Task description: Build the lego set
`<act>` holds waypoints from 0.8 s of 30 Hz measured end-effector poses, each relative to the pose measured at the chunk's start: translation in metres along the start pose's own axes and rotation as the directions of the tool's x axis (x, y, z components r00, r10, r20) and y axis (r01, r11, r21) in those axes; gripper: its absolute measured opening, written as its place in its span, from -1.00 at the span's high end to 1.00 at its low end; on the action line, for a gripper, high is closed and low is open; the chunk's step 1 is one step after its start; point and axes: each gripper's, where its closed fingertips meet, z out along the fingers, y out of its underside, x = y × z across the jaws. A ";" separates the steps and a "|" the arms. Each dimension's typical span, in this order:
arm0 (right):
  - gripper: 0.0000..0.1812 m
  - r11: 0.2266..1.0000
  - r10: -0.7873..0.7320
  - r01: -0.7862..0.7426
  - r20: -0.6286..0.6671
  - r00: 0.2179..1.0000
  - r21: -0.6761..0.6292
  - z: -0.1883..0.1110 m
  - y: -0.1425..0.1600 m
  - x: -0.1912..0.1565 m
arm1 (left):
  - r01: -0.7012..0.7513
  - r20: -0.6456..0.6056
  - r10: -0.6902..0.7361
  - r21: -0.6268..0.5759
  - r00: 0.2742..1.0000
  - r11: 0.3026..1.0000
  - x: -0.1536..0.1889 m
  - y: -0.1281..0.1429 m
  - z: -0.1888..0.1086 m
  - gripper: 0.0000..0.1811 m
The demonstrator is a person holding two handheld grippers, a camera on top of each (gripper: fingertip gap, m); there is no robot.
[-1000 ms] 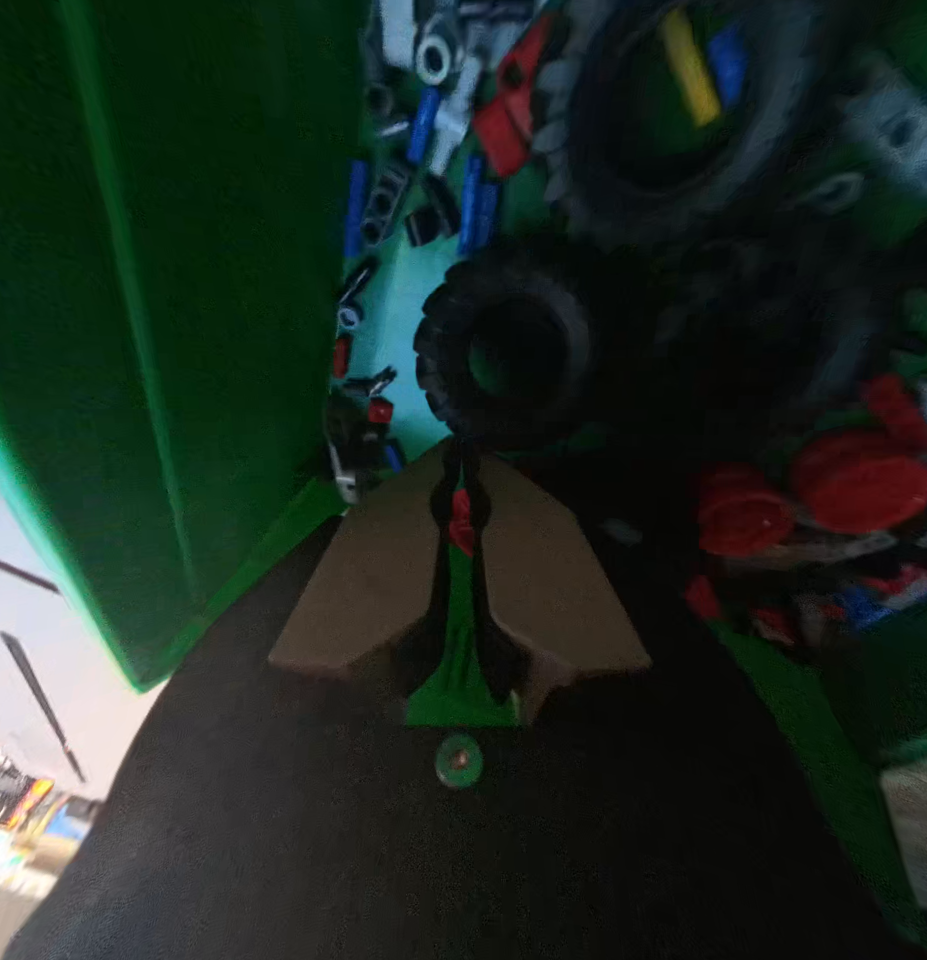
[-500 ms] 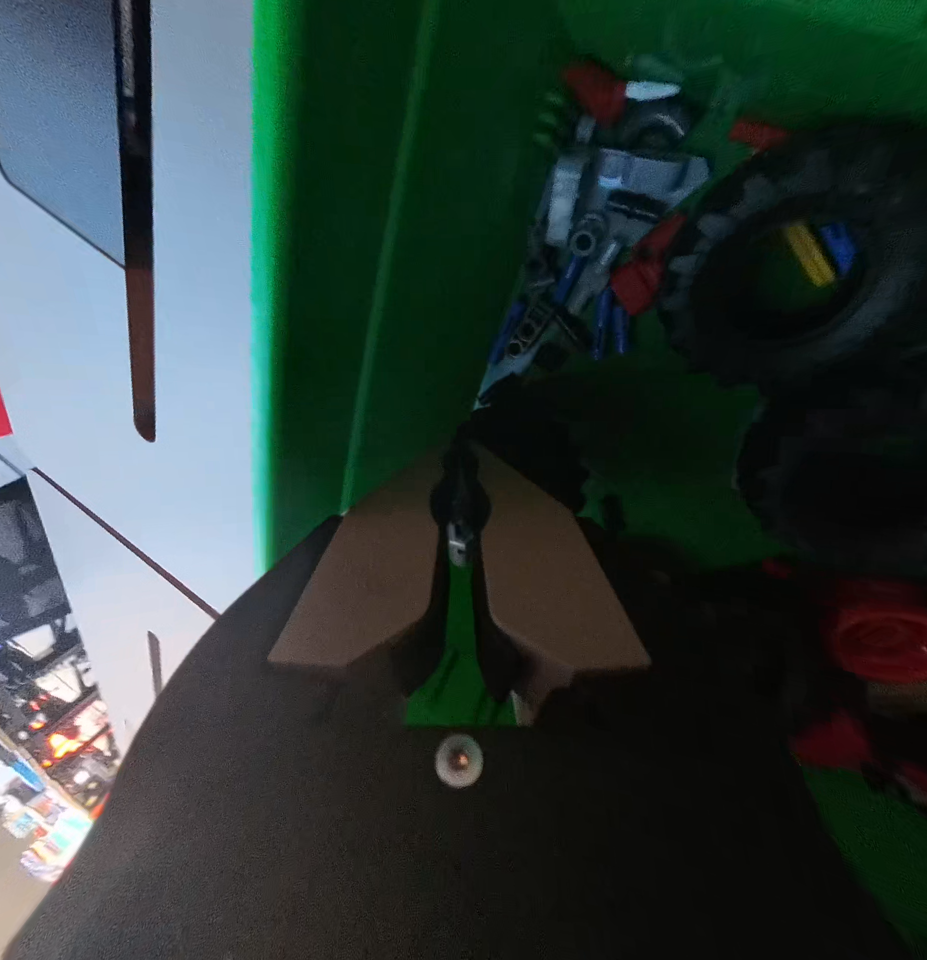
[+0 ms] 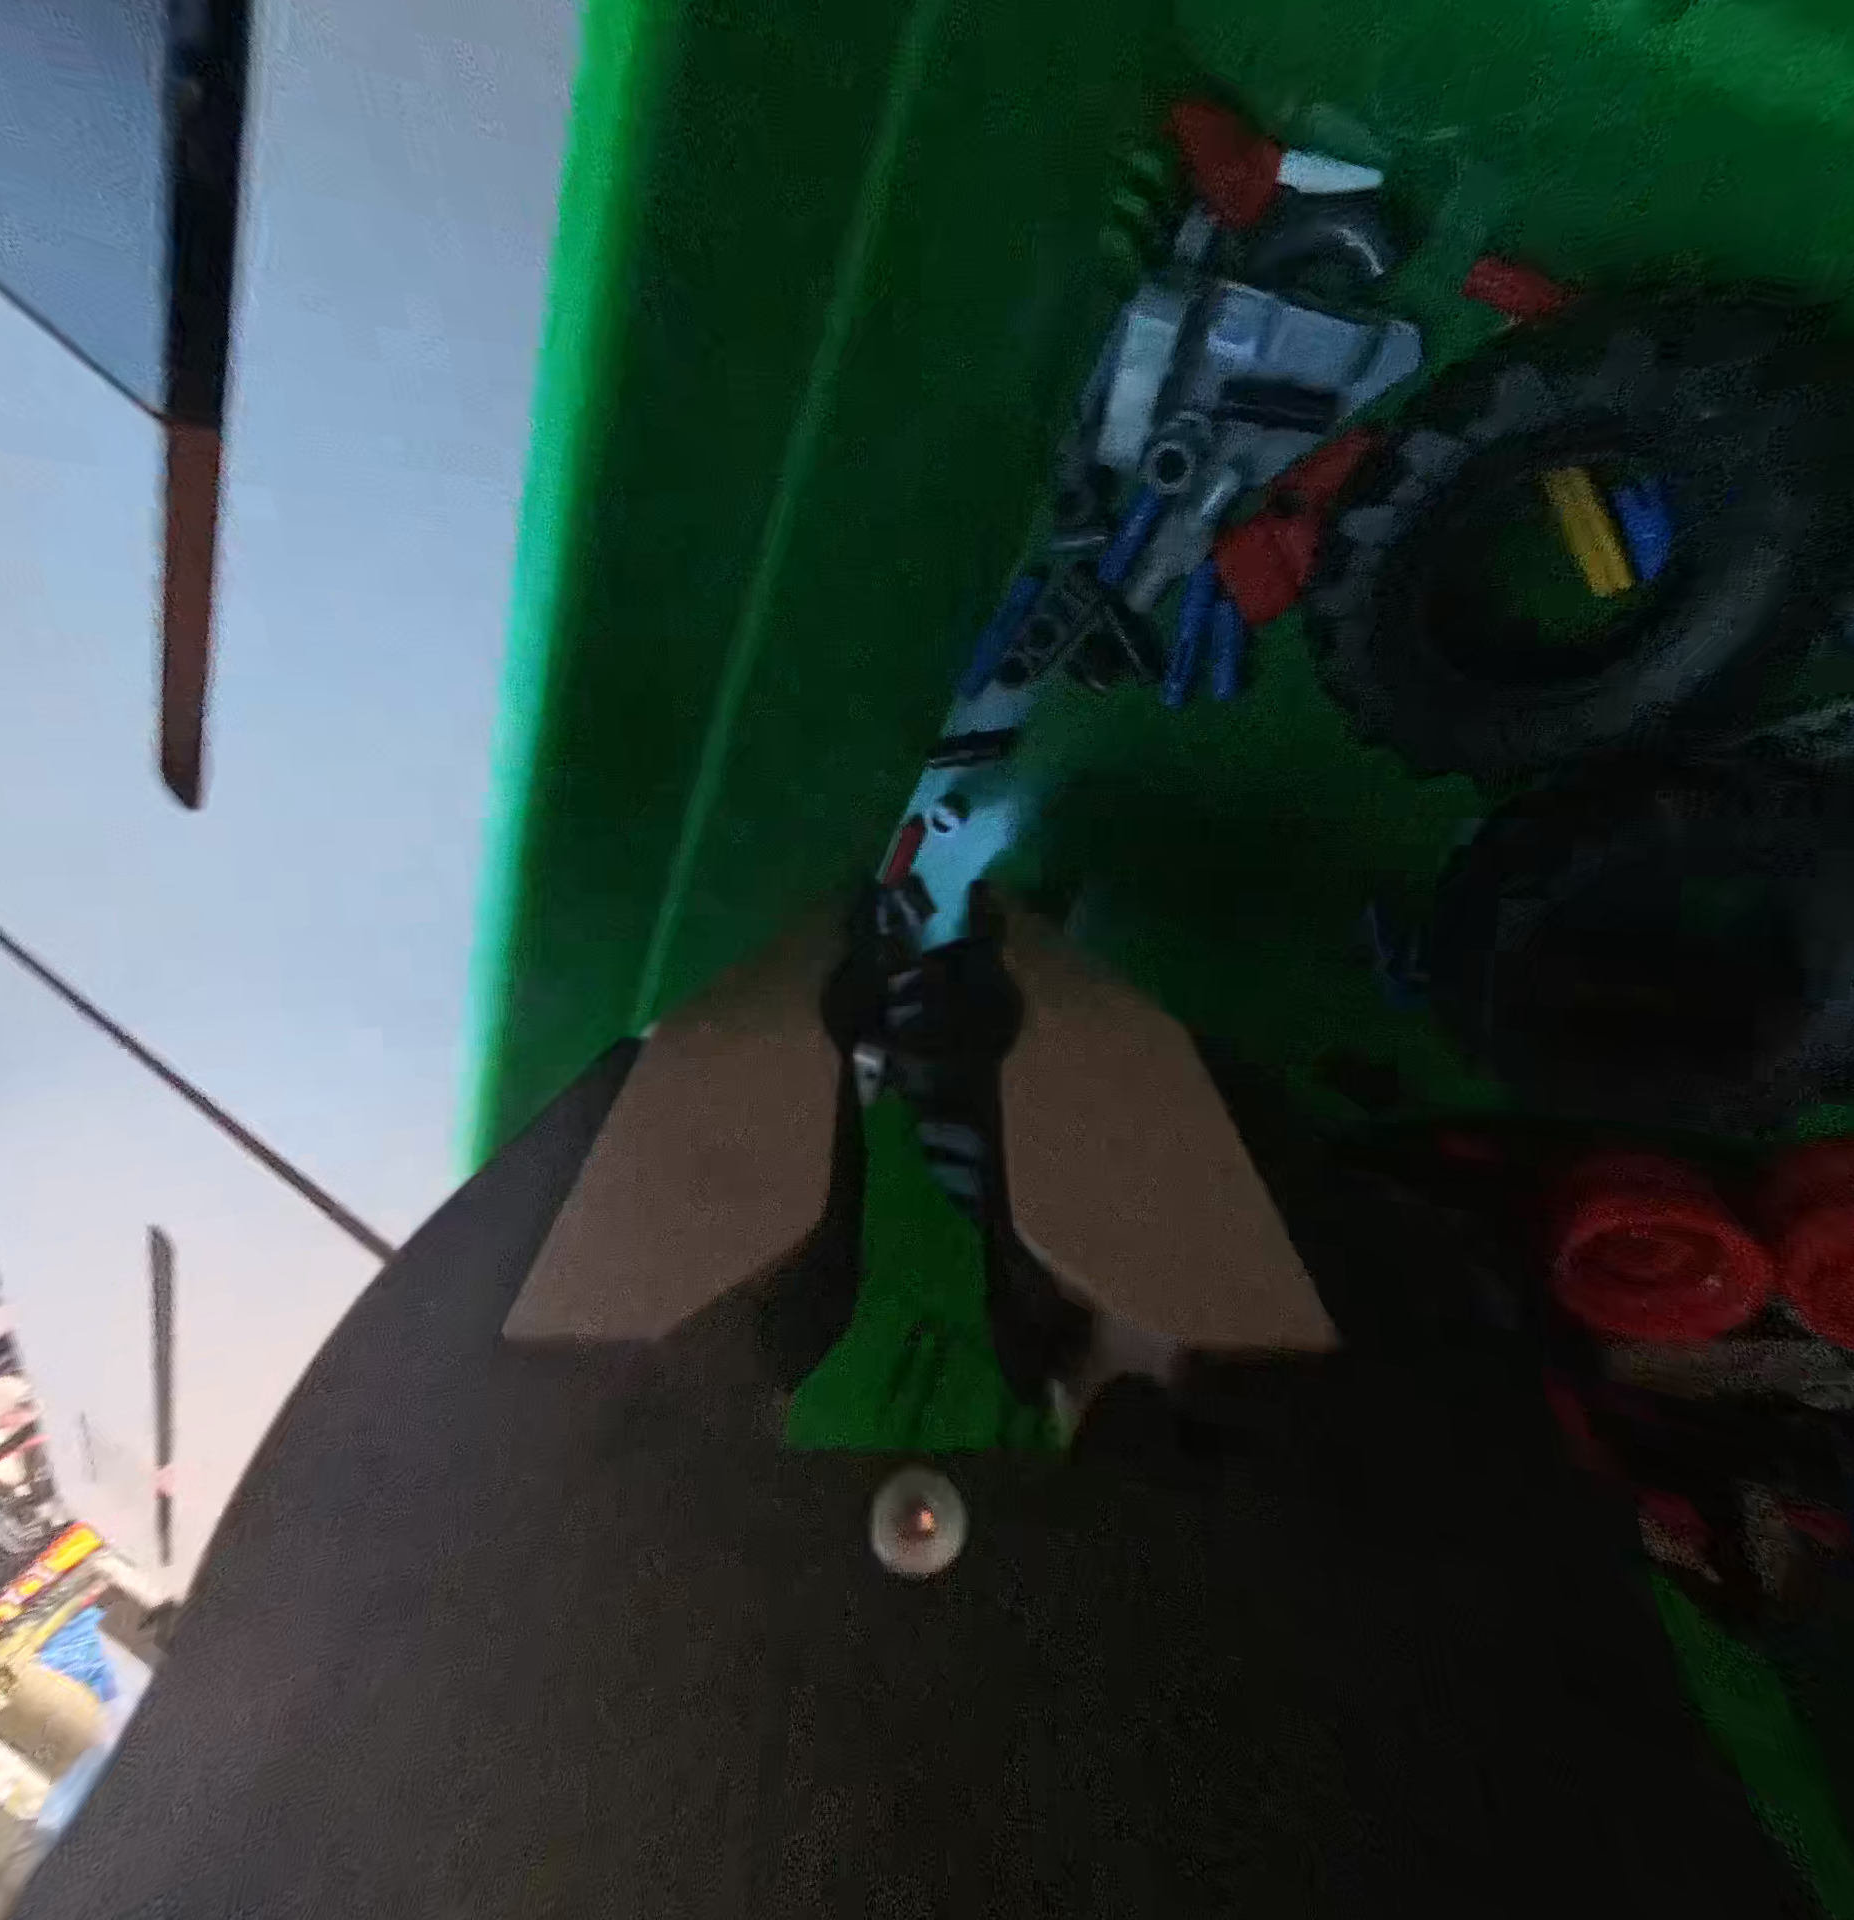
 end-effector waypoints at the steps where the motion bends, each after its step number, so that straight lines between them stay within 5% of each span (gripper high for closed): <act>1: 0.59 1.000 0.001 -0.001 0.000 1.000 0.002 0.000 0.000 0.000 | 0.024 -0.046 -0.026 -0.042 0.999 0.999 0.008 0.005 0.007 0.73; 5: 0.59 1.000 0.005 -0.005 0.005 1.000 0.019 -0.002 -0.004 -0.001 | -0.024 -0.031 0.020 -0.140 0.999 0.990 0.008 0.018 0.013 0.82; 9: 0.60 1.000 -0.006 0.006 0.009 1.000 0.024 -0.003 -0.007 -0.004 | -0.032 -0.279 0.023 -0.029 0.960 0.999 0.044 0.000 -0.017 1.00; 13: 0.60 0.999 -0.017 0.017 0.015 1.000 0.027 -0.003 -0.009 -0.008 | -0.031 -0.014 0.031 -0.008 0.999 0.999 -0.009 0.002 -0.013 0.97; 18: 0.60 0.999 -0.027 0.027 0.015 1.000 0.027 -0.003 -0.010 -0.010 | -0.024 0.054 0.024 0.007 0.998 1.000 -0.016 0.003 0.010 0.92; 24: 0.60 0.999 -0.020 0.019 0.016 1.000 0.033 -0.004 -0.011 -0.009 | -0.081 0.075 0.089 -0.107 0.993 0.991 -0.015 0.016 0.021 0.91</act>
